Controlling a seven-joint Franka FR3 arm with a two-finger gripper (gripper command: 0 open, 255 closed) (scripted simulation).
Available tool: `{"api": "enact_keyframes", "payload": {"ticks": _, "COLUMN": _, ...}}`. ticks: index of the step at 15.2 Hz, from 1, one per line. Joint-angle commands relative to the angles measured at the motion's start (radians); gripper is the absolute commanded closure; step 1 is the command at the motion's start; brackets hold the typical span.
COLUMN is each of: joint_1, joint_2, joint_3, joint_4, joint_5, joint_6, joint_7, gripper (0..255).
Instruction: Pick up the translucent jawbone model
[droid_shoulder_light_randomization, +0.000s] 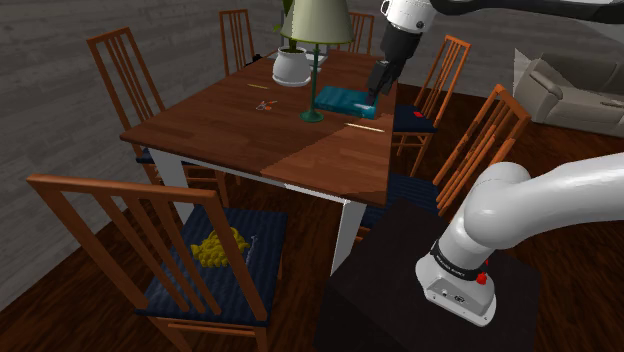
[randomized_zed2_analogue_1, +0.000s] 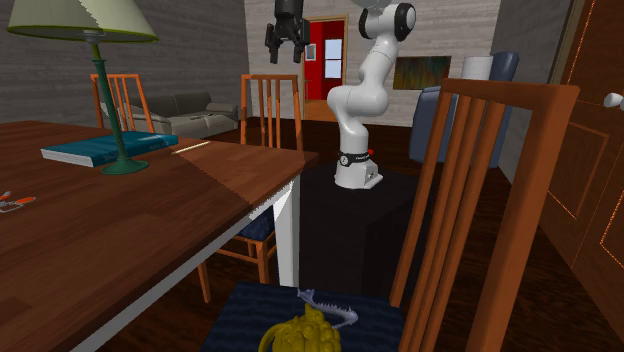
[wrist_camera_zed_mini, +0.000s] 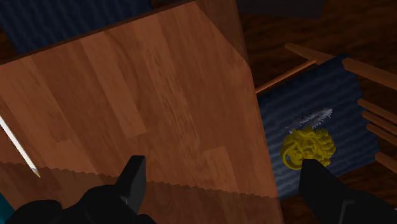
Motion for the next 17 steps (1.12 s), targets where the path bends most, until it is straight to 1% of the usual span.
{"api": "enact_keyframes", "payload": {"ticks": 1, "joint_1": 0.000, "joint_2": 0.000, "joint_3": 0.000, "joint_4": 0.000, "joint_5": 0.000, "joint_6": 0.000, "joint_7": 0.000, "gripper": 0}}
{"api": "enact_keyframes", "payload": {"ticks": 5, "joint_1": -0.006, "joint_2": 0.001, "joint_3": 0.068, "joint_4": -0.103, "joint_5": 0.047, "joint_6": 0.086, "joint_7": 0.132, "gripper": 0}}
{"api": "enact_keyframes", "payload": {"ticks": 9, "joint_1": -0.006, "joint_2": 0.028, "joint_3": 0.141, "joint_4": -0.186, "joint_5": 0.100, "joint_6": 0.180, "joint_7": 0.264, "gripper": 0}}
{"api": "enact_keyframes", "payload": {"ticks": 13, "joint_1": -0.002, "joint_2": 0.086, "joint_3": 0.218, "joint_4": -0.245, "joint_5": 0.155, "joint_6": 0.284, "joint_7": 0.396, "gripper": 0}}
{"api": "enact_keyframes", "payload": {"ticks": 17, "joint_1": -0.001, "joint_2": 0.176, "joint_3": 0.299, "joint_4": -0.279, "joint_5": 0.206, "joint_6": 0.398, "joint_7": 0.527, "gripper": 0}}
